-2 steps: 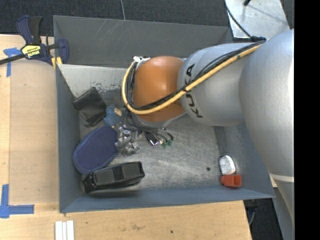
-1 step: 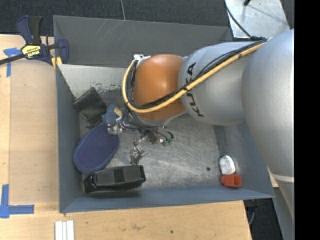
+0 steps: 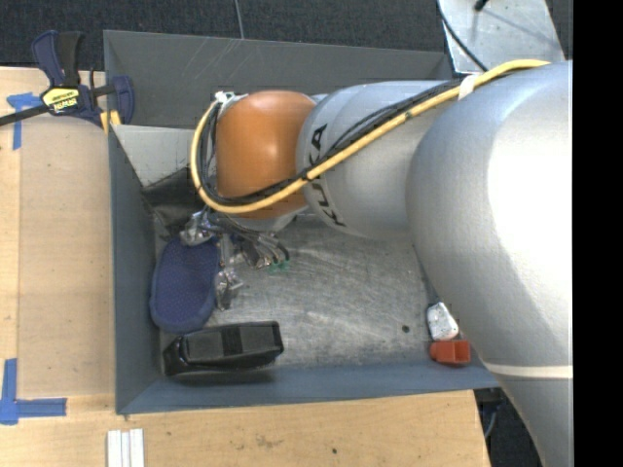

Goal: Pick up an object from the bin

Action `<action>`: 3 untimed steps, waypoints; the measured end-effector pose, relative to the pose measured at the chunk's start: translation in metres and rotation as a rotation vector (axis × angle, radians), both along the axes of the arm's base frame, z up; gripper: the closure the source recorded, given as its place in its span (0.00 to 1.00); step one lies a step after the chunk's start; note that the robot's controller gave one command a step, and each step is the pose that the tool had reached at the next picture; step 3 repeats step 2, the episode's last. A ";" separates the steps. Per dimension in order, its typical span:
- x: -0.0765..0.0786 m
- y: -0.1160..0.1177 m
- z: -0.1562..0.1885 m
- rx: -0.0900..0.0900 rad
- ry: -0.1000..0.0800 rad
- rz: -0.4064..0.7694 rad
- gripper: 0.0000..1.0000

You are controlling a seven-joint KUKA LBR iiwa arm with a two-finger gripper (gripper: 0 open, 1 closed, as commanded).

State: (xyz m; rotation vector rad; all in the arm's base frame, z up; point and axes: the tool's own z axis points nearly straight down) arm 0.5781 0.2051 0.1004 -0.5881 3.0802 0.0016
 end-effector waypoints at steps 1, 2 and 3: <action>0.000 -0.001 0.002 0.000 0.000 0.000 1.00; 0.018 -0.005 0.138 0.001 -0.008 0.122 1.00; 0.018 -0.005 0.138 0.001 -0.008 0.122 1.00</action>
Offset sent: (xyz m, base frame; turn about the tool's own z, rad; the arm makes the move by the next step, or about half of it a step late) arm 0.0000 0.0000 0.0000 0.0000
